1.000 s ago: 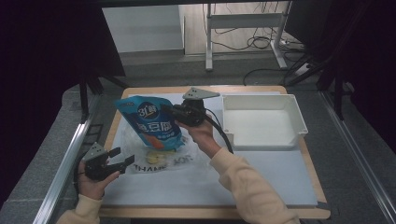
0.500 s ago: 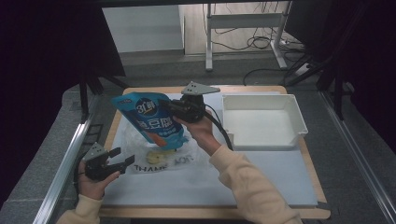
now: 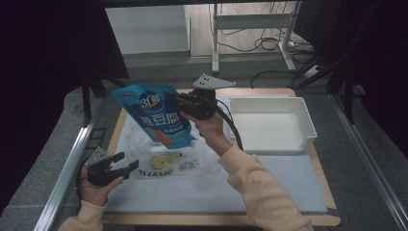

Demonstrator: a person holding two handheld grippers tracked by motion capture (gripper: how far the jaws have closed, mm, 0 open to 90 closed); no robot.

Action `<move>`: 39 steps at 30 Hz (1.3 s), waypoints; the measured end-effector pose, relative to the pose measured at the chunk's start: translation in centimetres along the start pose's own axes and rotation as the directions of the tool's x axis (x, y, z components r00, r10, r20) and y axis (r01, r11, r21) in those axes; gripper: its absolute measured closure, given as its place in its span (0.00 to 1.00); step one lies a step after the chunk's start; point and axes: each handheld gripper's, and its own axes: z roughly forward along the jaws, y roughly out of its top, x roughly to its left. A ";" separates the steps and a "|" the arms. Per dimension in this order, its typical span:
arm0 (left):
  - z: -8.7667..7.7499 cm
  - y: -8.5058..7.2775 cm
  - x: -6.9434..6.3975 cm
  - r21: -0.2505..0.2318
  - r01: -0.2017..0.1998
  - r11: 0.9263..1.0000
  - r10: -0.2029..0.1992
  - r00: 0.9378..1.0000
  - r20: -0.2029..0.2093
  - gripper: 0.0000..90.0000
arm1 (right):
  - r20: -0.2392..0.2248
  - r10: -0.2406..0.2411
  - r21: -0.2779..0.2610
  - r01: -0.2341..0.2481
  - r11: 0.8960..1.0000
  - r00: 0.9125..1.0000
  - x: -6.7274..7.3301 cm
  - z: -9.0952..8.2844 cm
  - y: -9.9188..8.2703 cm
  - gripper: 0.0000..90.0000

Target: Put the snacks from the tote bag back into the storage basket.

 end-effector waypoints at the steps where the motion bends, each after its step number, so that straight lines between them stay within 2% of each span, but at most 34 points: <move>1: 0.0 0.0 0.0 0.000 -0.001 1.000 0.001 1.000 0.000 0.31 | 0.000 0.000 0.000 0.000 1.000 1.000 0.0 0.0 0.0 0.99; 7: 0.0 0.0 0.1 0.003 -0.002 1.000 0.002 1.000 -0.001 0.31 | 0.005 -0.017 -0.014 0.017 1.000 1.000 0.0 -0.9 1.5 0.99; 15: 0.0 0.0 0.0 0.010 -0.007 1.000 0.007 1.000 0.002 0.31 | 0.008 -0.021 -0.029 0.021 0.999 1.000 -0.4 -1.9 2.3 0.99; 24: 0.0 0.0 0.0 0.011 -0.008 1.000 0.008 1.000 0.003 0.31 | 0.018 -0.044 -0.043 0.045 0.998 0.999 -1.0 -3.7 3.7 0.99; 33: 0.1 0.0 0.0 0.012 -0.007 1.000 0.007 1.000 0.005 0.31 | 0.031 -0.054 -0.037 0.055 0.998 0.998 -1.5 -4.7 4.2 0.99; 39: 0.1 0.0 0.0 0.012 -0.008 1.000 0.008 1.000 0.005 0.31 | 0.033 -0.041 -0.040 0.042 0.998 0.999 -2.0 -5.1 4.2 0.99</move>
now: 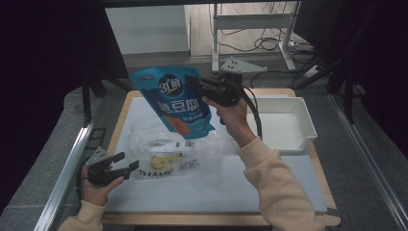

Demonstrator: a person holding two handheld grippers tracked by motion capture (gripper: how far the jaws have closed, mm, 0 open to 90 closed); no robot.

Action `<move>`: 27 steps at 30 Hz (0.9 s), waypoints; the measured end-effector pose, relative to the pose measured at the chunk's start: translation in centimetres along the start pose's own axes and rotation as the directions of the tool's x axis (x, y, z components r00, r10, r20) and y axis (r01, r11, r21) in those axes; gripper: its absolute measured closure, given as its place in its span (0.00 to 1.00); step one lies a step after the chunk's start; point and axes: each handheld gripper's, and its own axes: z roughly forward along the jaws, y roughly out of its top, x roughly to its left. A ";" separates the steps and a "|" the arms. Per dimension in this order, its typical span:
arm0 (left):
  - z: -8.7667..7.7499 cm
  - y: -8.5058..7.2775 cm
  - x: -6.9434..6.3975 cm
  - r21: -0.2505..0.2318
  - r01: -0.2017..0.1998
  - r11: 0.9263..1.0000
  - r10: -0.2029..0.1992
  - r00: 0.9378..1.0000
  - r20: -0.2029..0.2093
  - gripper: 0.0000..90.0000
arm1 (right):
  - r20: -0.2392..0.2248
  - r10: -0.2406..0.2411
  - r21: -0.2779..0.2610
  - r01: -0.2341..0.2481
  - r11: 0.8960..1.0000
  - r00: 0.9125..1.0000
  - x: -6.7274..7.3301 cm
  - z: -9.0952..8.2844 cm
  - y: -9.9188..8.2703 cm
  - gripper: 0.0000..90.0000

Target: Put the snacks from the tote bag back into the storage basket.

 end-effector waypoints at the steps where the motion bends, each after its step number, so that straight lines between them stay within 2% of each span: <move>1: 0.0 0.0 0.0 0.000 0.000 1.000 0.000 1.000 0.000 0.31 | 0.003 0.009 0.003 -0.009 1.000 1.000 -0.1 -0.1 0.0 0.99; 9: 0.0 0.0 0.1 0.000 0.003 1.000 -0.003 1.000 -0.002 0.31 | 0.016 0.030 -0.014 -0.030 0.999 0.999 -0.8 -0.8 0.2 0.99; 27: 0.0 0.0 0.1 -0.001 0.003 1.000 -0.003 1.000 -0.002 0.31 | 0.086 0.026 -0.034 -0.023 0.999 0.996 -2.5 -4.0 0.9 0.99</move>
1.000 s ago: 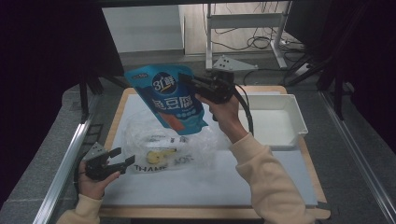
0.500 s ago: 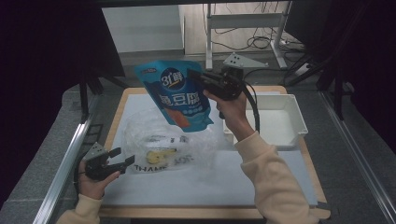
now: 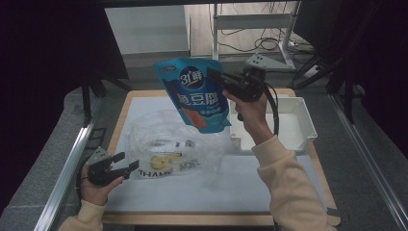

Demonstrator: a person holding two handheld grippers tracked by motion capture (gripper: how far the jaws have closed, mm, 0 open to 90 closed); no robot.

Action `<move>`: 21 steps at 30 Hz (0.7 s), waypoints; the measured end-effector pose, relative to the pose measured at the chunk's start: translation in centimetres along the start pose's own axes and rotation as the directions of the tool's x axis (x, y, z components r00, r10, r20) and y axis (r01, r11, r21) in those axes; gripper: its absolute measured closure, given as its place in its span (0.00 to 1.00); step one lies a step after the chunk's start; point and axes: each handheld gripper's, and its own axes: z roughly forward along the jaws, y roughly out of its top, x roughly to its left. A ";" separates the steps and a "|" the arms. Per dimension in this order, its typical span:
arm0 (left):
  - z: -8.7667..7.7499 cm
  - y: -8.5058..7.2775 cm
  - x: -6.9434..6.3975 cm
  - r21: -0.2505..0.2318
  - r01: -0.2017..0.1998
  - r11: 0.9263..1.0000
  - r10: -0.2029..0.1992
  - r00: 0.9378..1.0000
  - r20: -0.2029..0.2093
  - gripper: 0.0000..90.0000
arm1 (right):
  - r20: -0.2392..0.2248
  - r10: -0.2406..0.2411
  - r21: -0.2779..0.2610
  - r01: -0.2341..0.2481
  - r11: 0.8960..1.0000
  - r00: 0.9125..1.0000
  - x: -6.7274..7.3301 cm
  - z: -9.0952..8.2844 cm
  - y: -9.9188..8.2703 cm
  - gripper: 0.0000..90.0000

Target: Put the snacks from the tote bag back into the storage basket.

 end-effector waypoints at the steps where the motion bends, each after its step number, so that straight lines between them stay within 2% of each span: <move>1: 0.0 0.0 0.0 0.000 0.001 1.000 -0.001 1.000 0.000 0.31 | 0.004 0.004 -0.001 -0.004 1.000 1.000 -0.1 -0.2 0.0 0.99; 21: -0.1 0.0 0.1 -0.002 0.002 1.000 -0.002 1.000 -0.001 0.31 | 0.078 0.023 -0.032 -0.020 0.999 0.997 -2.7 -3.0 0.1 0.99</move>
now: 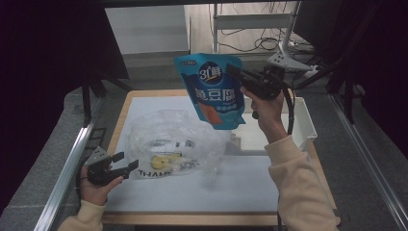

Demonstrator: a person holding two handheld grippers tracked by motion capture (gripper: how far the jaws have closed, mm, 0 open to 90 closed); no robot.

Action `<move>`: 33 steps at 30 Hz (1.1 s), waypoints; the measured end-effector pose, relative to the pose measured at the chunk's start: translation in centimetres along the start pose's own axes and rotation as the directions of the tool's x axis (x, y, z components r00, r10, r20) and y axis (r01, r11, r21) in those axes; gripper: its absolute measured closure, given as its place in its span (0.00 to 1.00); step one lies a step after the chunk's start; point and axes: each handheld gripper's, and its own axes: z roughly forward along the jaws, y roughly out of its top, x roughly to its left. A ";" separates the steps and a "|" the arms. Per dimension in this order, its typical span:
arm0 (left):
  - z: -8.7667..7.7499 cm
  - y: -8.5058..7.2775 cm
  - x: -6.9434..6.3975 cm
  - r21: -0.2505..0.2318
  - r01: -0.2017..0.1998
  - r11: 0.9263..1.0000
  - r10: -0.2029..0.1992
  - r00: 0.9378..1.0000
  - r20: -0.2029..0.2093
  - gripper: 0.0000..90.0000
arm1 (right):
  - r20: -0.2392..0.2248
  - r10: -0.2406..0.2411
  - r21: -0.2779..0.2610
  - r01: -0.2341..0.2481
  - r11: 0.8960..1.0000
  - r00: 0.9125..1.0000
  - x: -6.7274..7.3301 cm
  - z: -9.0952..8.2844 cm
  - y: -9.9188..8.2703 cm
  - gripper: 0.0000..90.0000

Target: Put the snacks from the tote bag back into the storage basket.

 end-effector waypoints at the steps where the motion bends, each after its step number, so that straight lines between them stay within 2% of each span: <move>1: 0.0 0.0 0.0 0.000 0.000 1.000 0.000 1.000 0.000 0.31 | 0.003 0.001 0.002 -0.001 1.000 1.000 -0.1 -0.1 0.0 0.99; 17: 0.0 0.0 0.0 0.001 -0.001 1.000 0.001 1.000 -0.001 0.31 | 0.053 -0.001 -0.015 0.002 1.000 0.999 -1.9 -1.9 0.2 0.99; 33: 0.0 0.0 0.0 0.001 0.003 1.000 -0.003 1.000 -0.002 0.31 | 0.120 -0.012 -0.022 0.014 1.000 0.993 -3.7 -4.1 0.3 0.99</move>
